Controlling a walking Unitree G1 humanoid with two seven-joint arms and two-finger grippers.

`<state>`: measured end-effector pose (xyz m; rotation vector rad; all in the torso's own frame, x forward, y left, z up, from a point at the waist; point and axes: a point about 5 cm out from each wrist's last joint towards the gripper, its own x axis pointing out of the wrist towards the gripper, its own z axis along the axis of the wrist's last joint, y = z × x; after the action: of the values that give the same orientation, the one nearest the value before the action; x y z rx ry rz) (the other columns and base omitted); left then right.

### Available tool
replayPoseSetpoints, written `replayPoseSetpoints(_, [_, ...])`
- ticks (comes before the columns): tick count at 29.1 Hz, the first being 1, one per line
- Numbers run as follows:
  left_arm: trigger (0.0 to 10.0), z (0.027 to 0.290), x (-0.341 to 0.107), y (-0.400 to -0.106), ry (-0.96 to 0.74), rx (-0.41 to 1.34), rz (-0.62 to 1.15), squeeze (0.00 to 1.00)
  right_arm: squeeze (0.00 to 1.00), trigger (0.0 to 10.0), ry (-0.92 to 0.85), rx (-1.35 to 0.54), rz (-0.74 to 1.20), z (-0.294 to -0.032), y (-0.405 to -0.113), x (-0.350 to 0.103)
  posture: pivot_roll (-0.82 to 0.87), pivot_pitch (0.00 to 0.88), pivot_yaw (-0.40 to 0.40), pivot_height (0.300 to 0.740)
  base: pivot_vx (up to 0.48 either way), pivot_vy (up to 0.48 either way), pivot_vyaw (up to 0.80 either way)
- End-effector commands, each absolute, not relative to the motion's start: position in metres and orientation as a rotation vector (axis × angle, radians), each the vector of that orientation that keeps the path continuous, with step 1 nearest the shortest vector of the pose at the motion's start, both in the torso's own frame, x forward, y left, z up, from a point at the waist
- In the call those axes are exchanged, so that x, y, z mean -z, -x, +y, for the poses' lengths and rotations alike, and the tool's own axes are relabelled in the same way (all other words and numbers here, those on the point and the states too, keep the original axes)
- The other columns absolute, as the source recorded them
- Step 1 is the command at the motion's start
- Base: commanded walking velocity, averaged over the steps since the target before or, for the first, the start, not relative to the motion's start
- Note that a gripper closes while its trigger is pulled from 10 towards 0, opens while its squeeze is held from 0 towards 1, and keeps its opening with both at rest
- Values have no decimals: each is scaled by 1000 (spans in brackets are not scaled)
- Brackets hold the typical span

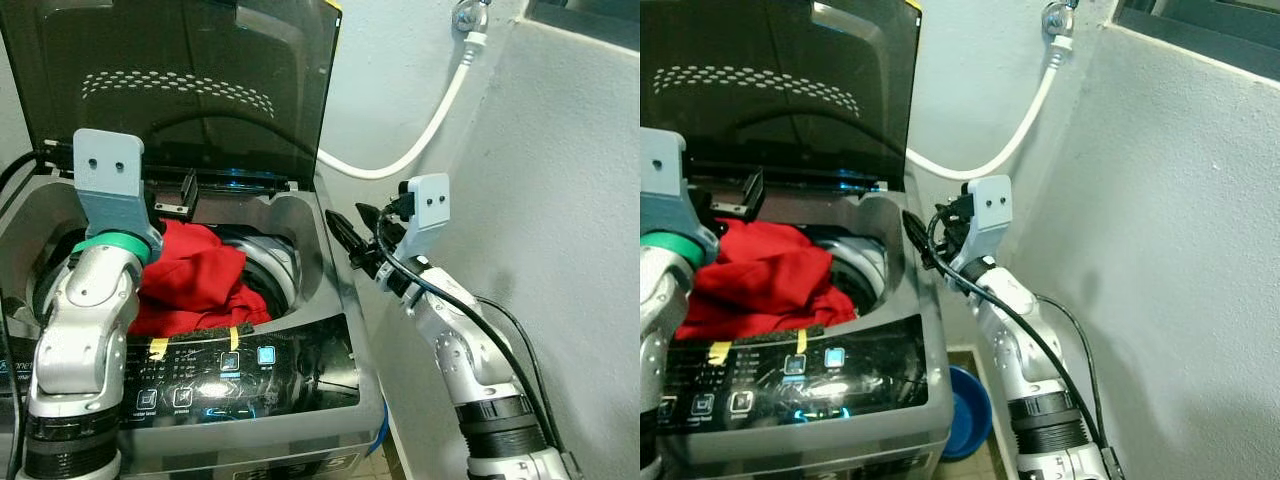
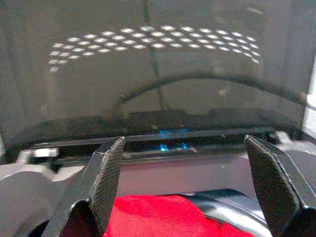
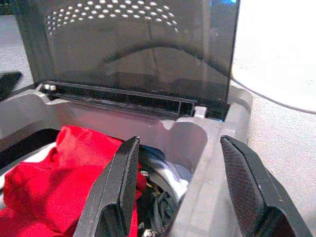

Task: Clothes washing

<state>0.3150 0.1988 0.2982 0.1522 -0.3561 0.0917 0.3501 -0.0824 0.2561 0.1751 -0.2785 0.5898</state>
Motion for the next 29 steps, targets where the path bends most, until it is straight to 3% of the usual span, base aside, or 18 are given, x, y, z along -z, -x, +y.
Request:
replayPoseSetpoints(1, [10000,196,-297,-313,-163,-75,-349,0,0,10000,-191,-585,-280,-83,-349,-252,46,0,-87,740,0,0,0])
replayPoseSetpoints(11, [10000,192,-302,-314,-151,-55,-360,0,0,10000,-197,-564,-319,-87,-351,-261,41,0,-83,740,0,0,0])
replayPoseSetpoints(14, [10000,188,-303,-316,-62,-26,-347,0,0,10000,-205,-563,-326,-88,-352,-264,43,0,-81,740,0,0,0])
replayPoseSetpoints(21, [10000,185,-334,-327,-82,21,-429,0,0,10000,-219,-651,-338,-78,-353,-276,19,17,-112,740,0,0,0])
replayPoseSetpoints(29, [10000,202,-334,-331,-162,-18,-409,0,0,10000,-418,-781,-471,-69,-356,-329,3,64,-132,740,0,0,0])
